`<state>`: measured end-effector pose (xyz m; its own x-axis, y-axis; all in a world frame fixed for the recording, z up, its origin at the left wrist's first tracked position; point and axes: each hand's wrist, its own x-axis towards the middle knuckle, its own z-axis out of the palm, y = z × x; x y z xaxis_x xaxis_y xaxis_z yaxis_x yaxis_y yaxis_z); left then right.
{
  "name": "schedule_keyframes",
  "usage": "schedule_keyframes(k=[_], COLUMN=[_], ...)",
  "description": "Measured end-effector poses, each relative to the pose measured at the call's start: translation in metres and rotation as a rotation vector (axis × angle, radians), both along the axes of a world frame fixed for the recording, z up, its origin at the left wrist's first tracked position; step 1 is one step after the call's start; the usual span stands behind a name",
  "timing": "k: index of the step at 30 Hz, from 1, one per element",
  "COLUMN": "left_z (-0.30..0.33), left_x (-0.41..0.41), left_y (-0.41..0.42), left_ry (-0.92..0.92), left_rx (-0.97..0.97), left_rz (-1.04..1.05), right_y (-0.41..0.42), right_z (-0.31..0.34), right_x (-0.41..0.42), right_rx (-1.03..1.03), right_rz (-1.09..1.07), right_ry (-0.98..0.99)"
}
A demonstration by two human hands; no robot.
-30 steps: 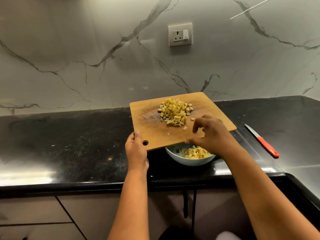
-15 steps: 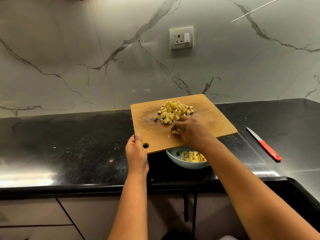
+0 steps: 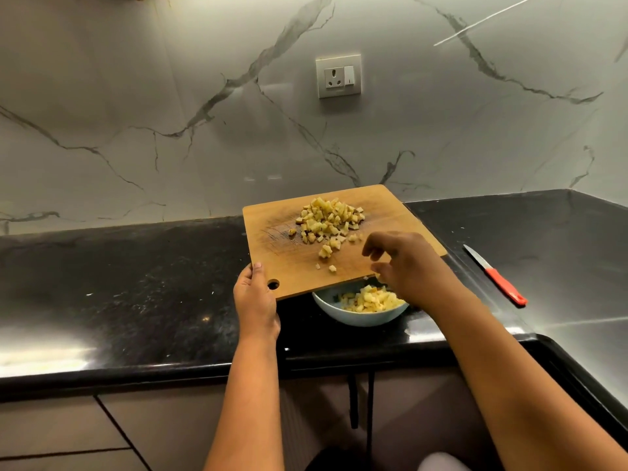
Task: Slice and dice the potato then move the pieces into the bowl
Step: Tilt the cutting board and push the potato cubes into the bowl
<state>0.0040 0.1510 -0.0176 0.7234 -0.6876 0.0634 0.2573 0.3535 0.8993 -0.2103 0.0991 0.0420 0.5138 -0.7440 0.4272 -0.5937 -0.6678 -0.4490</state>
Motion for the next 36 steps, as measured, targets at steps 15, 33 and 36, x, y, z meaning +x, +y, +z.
schedule_keyframes(k=[15,33,36], left_z=[-0.002,-0.003,-0.003], left_x=[0.002,0.003,0.004], left_y=[-0.003,-0.005,-0.005], left_ry=[-0.021,-0.030,-0.024], left_rx=[0.024,-0.004,-0.005], left_rz=[0.025,0.012,0.007], right_y=[-0.001,-0.097,-0.089], right_z=[-0.023,0.032,0.022], right_x=[0.037,0.080,0.076], right_rx=[-0.048,0.094,0.017], right_rz=[0.169,-0.121,-0.147], right_ry=[0.222,0.262,0.227])
